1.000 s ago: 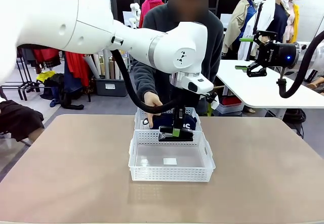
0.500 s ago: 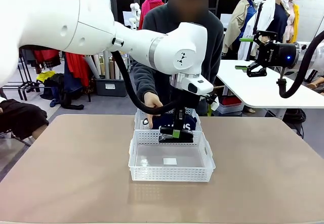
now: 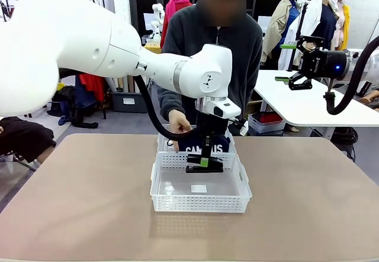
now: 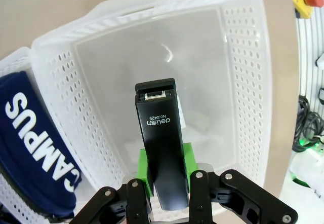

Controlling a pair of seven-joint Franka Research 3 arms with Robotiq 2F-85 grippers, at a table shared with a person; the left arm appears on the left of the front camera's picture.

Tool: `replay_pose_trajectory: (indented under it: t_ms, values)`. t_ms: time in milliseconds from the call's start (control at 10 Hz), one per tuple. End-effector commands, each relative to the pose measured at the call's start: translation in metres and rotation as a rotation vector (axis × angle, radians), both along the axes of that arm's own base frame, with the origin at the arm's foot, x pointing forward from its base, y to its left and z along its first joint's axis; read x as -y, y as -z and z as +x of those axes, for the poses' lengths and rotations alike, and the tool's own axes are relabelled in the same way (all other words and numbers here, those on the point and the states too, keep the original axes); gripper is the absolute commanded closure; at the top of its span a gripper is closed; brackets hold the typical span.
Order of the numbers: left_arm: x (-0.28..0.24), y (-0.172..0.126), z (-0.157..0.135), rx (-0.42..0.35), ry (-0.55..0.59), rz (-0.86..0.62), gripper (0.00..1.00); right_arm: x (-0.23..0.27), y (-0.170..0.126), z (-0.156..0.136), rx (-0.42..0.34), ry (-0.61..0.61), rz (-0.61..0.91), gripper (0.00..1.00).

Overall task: Distribute items into two baskets.
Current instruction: Place the picked Stapler into the Organizing basket as instructed by the person.

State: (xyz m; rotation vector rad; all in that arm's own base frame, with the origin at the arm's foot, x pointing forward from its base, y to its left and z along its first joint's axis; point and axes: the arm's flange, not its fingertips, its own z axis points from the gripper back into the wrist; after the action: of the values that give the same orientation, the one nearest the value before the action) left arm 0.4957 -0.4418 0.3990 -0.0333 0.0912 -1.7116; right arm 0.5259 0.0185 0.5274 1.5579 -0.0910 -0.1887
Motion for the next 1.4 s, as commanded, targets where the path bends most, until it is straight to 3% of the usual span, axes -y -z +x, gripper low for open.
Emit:
replay_pose_trajectory:
  t_ms: [0, 300, 800, 1300]
  values:
    - [0.005, 0.004, 0.011, -0.038, 0.036, -0.01, 1.0, -0.001, -0.001, -0.002, -0.001, 0.017, 0.011, 0.0]
    - [0.014, 0.034, 0.018, -0.082, 0.015, 0.012, 1.0, -0.001, -0.001, -0.002, -0.001, 0.017, 0.011, 0.0]
    - [0.005, 0.056, 0.014, -0.039, -0.076, 0.058, 1.0, -0.001, -0.001, -0.002, -0.001, 0.017, 0.011, 0.0]
    - [0.003, 0.056, 0.011, -0.043, -0.087, 0.074, 0.06, -0.001, -0.001, -0.002, -0.001, 0.017, 0.011, 0.0]
